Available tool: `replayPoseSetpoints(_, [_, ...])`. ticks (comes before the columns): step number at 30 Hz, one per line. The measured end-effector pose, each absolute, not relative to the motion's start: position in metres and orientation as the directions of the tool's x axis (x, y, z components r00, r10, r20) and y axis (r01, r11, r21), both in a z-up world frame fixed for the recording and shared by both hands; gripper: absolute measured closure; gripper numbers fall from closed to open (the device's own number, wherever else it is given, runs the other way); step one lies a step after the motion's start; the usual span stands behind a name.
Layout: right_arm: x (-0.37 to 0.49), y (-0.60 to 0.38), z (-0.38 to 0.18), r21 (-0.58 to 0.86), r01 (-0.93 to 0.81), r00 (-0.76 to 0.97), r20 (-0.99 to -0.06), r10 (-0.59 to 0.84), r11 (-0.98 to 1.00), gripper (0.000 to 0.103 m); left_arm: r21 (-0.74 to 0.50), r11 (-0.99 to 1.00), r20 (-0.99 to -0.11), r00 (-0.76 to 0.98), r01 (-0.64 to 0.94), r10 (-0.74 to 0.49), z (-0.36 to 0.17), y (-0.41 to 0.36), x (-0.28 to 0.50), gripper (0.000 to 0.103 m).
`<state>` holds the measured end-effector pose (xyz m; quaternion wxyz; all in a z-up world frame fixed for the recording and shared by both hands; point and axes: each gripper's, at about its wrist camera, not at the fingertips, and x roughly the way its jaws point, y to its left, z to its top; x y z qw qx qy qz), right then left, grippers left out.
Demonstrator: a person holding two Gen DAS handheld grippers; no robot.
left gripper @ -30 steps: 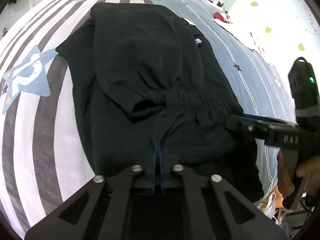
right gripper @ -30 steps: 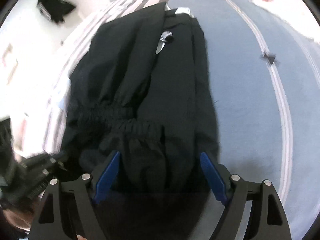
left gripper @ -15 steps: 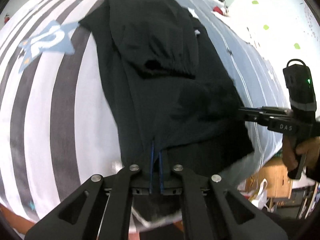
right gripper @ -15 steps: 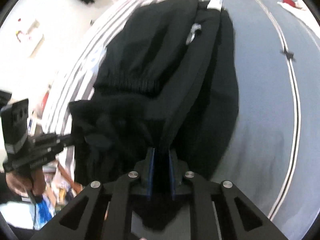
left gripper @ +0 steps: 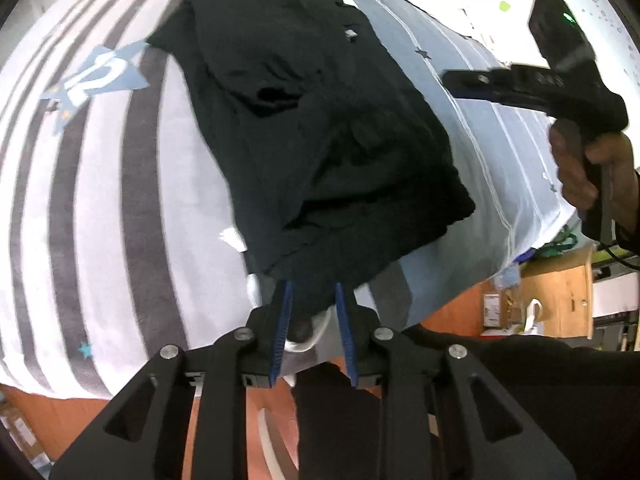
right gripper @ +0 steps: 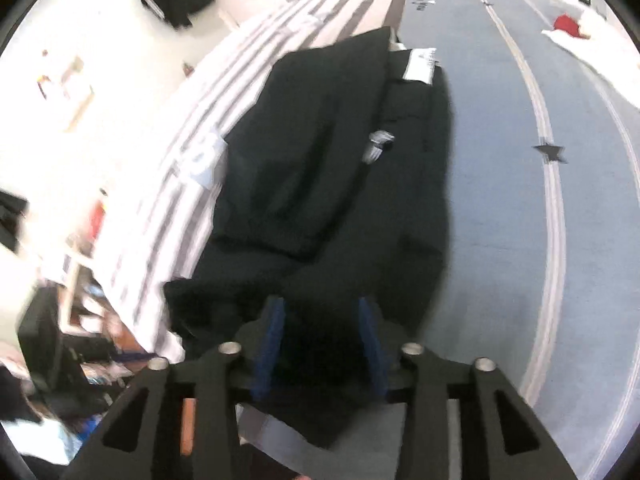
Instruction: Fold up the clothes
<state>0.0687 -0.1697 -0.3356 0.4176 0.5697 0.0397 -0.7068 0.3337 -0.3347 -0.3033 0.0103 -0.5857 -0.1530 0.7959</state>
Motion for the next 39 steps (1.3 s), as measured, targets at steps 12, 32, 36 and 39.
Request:
replayPoseSetpoints(12, [0.038,-0.218,-0.407,0.494,0.541,0.133,-0.850,-0.510,-0.681,0.062,-0.290,-0.909,-0.876,-0.465,0.301,0.125,-0.313,-0.406,0.243,0.083])
replayPoseSetpoints(32, [0.143,-0.140,-0.354,0.554,0.605,0.350,-0.831,-0.434,-0.573,0.067,-0.421,-0.886,-0.881,-0.319,0.195,0.349,-0.283,-0.387,0.346,0.083])
replayPoseSetpoints(36, [0.102,-0.155,-0.348,0.546,0.545,0.233,-0.828,-0.511,-0.636,0.065,-0.415,-0.867,-0.865,-0.416,0.277,0.281,-0.277,-0.422,0.315,0.083])
replayPoseSetpoints(39, [0.068,-0.181,-0.361,0.542,0.502,0.171,-0.826,-0.538,-0.673,0.064,-0.430,-0.843,-0.847,-0.469,0.324,0.252,-0.284,-0.430,0.282,0.083])
